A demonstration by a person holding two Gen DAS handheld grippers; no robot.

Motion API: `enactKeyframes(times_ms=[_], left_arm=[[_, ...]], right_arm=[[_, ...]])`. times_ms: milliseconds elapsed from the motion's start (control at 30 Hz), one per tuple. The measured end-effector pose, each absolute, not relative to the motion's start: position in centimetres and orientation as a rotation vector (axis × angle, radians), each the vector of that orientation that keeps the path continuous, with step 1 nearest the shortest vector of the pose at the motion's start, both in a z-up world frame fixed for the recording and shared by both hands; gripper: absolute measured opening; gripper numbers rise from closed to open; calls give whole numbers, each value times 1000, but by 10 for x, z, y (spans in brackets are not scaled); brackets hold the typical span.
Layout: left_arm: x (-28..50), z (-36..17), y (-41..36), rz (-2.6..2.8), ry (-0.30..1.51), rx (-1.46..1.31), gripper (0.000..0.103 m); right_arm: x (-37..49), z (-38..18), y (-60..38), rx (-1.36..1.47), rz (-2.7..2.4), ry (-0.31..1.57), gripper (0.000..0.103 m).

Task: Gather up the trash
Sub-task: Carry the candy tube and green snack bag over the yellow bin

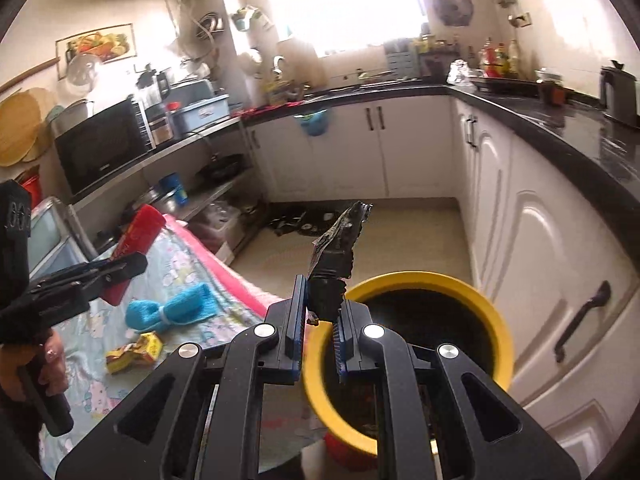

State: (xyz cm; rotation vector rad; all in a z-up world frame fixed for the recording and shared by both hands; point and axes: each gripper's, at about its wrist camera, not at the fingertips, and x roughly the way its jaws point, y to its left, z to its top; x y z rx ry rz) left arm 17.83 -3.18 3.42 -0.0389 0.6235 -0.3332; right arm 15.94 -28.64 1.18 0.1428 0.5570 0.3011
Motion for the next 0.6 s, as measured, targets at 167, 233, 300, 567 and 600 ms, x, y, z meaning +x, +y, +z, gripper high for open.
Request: enactKeyframes(times_ms=[167,233,300,567,600], left_arm=[[185,32,-50,-362,632,-44,27],[190,29,-57,-374,641,-47,27],[195,24,-65,-388,654,-54,27],[218,5,-100,-448,708,-57,27],[221,1,-107,-458,718,-53,27]], right_arm=[[161,3,-302,143,241,563,12],[162,-1,-308,143,217,568,12],[164,-5,-313,142,199,575,12],[172,-28,-327,155,149,626,12],[174,-31,-328,159,147,632,12]])
